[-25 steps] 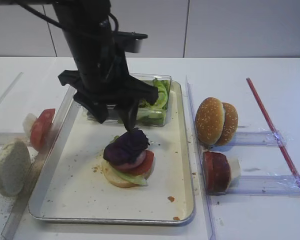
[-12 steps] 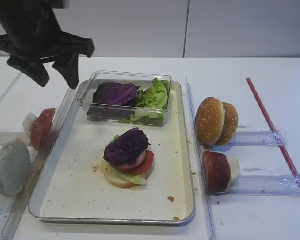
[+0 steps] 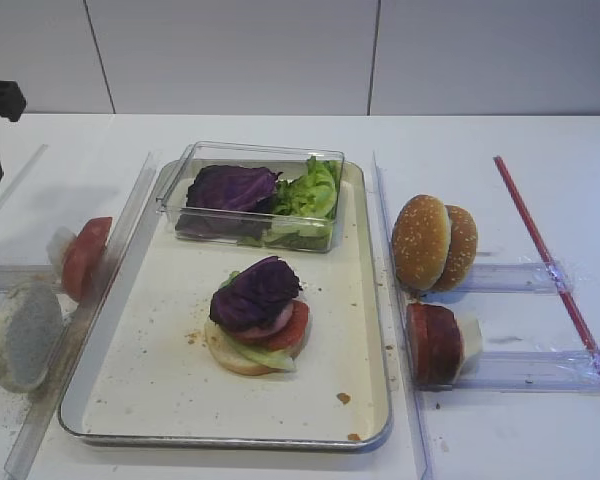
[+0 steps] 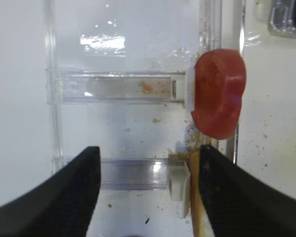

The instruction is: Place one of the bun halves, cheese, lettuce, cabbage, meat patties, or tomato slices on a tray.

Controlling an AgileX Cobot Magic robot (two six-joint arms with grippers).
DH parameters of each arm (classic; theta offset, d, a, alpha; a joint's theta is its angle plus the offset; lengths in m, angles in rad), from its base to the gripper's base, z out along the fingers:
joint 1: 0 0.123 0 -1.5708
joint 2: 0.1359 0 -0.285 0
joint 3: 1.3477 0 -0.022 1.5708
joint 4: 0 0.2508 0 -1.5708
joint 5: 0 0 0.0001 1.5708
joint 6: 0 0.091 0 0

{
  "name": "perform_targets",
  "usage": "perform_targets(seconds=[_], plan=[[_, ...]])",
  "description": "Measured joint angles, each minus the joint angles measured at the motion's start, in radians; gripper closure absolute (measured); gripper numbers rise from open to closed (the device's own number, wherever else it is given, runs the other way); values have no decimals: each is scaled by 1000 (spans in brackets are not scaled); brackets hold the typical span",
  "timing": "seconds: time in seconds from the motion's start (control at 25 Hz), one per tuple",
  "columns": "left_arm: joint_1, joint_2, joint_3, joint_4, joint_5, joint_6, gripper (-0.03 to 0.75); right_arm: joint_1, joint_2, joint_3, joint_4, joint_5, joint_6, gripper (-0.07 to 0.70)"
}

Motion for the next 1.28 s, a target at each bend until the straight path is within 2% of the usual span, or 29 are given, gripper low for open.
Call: perform_targets(seconds=[0.28, 0.4, 0.8, 1.28], plan=[[15, -121, 81, 0, 4, 18, 301, 0, 0, 0, 0, 0, 0, 553], [15, -214, 163, 0, 4, 18, 301, 0, 0, 0, 0, 0, 0, 553], [15, -611, 441, 0, 12, 18, 301, 0, 0, 0, 0, 0, 0, 553], [15, -1063, 670, 11, 25, 58, 301, 0, 0, 0, 0, 0, 0, 553]])
